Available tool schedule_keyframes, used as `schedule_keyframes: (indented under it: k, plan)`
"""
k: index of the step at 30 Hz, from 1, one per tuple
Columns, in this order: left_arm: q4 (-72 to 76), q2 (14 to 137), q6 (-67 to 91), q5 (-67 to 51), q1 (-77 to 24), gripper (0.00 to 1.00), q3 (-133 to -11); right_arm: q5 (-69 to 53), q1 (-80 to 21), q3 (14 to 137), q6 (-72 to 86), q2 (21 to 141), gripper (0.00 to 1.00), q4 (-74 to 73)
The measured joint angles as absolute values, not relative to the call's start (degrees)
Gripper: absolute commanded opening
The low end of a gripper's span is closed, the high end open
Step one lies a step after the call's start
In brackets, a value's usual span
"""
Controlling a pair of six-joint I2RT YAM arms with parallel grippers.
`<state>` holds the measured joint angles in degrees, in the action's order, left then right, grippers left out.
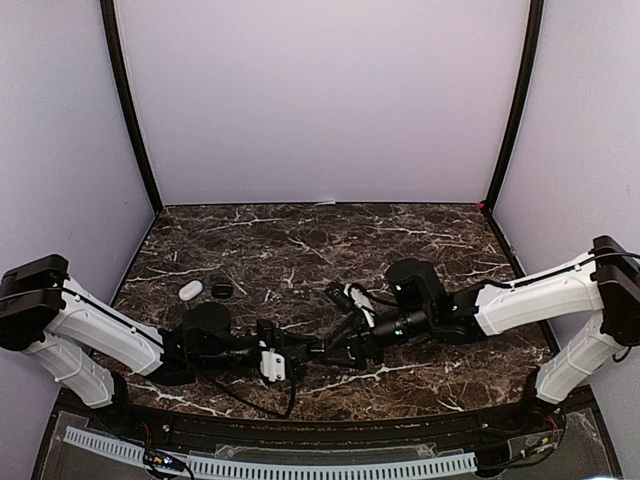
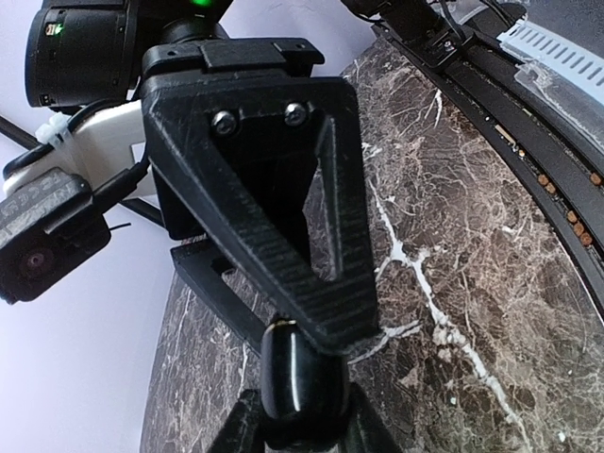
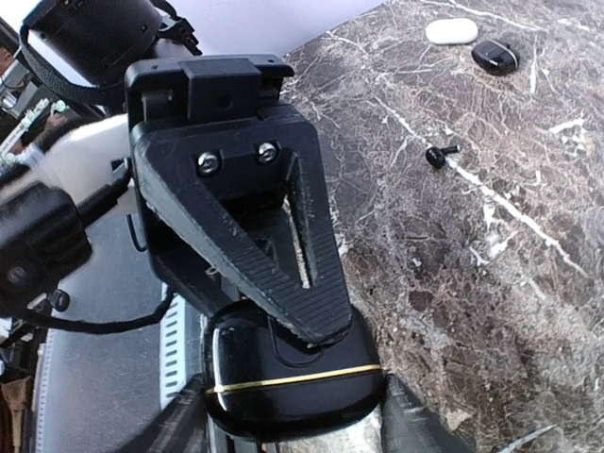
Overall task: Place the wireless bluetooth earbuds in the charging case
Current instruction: Pass from the right arm to the left, then pass from the left arm to the right
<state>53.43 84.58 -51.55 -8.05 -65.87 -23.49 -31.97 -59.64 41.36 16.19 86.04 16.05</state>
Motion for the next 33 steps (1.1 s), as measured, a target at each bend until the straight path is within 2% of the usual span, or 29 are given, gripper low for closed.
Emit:
schedule_keyframes:
  k: [4,10,19,25,33]
  plan:
    - [53.32,84.51,-43.53,-10.59,-64.18,0.21,-23.62,-31.31,-59.46,40.53,15.35,85.08,0.79,17.74]
    - [52.47,82.24,-25.87,-17.19,-56.49,0.22,-24.51,-29.47,-58.13,34.26,14.02,76.95,0.8,22.9]
    - [53.49,81.41,-9.41,-26.24,-54.43,0.22,-26.17,-19.94,-57.21,29.63,8.49,70.24,0.8,32.64]
    - [55.83,81.34,-8.36,-28.75,-53.84,0.22,-24.32,-16.01,-57.21,31.2,6.7,70.94,0.78,33.36]
    - [55.99,79.68,-20.62,-26.89,-53.89,0.21,-19.64,-14.26,-57.21,33.32,14.33,71.75,0.78,29.43]
